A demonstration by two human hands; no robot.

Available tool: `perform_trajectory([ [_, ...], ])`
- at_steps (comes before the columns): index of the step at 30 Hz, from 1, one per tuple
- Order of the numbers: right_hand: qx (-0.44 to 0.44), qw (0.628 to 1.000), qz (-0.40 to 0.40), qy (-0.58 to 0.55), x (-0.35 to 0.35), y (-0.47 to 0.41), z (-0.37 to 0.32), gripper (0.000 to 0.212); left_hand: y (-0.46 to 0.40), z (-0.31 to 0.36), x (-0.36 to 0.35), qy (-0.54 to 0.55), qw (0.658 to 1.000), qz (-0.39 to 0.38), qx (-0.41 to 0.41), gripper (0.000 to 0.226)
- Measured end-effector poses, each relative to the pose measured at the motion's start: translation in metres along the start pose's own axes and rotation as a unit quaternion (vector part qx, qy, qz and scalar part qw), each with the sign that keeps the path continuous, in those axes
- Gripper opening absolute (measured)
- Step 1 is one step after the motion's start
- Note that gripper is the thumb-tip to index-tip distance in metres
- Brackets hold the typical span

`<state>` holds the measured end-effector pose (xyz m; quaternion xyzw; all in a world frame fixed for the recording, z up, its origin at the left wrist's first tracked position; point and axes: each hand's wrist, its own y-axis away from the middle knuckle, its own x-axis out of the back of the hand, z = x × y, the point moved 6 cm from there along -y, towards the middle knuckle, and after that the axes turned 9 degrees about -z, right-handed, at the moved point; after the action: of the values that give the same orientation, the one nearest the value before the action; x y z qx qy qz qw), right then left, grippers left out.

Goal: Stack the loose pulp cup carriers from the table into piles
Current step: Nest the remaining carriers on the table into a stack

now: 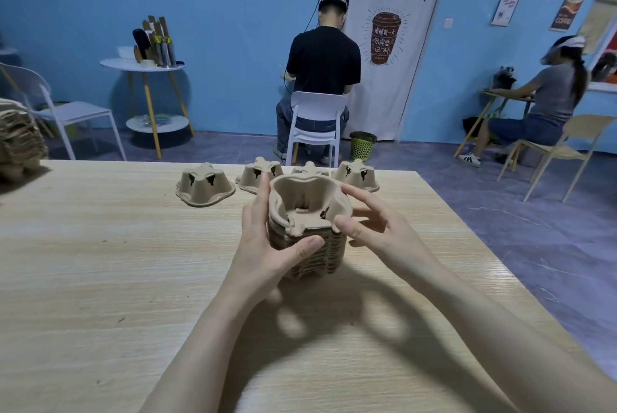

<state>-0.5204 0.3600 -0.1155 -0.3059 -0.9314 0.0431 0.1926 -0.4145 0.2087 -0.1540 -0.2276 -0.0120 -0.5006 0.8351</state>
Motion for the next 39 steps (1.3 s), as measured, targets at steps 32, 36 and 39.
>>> perform_trajectory([
  [32, -0.250, 0.919, 0.012, 0.305, 0.130, -0.211, 0.137, 0.058, -0.003, -0.005, 0.059, 0.084, 0.988, 0.106, 0.080, 0.055],
  [36, -0.236, 0.922, 0.026, 0.305, 0.129, -0.204, 0.124, 0.074, 0.003, -0.008, 0.063, 0.146, 0.971, 0.134, 0.132, 0.047],
  [39, -0.188, 0.907, 0.028, 0.376, 0.124, -0.190, 0.103, 0.091, 0.003, -0.002, 0.061, 0.162, 0.964, 0.146, 0.149, 0.048],
])
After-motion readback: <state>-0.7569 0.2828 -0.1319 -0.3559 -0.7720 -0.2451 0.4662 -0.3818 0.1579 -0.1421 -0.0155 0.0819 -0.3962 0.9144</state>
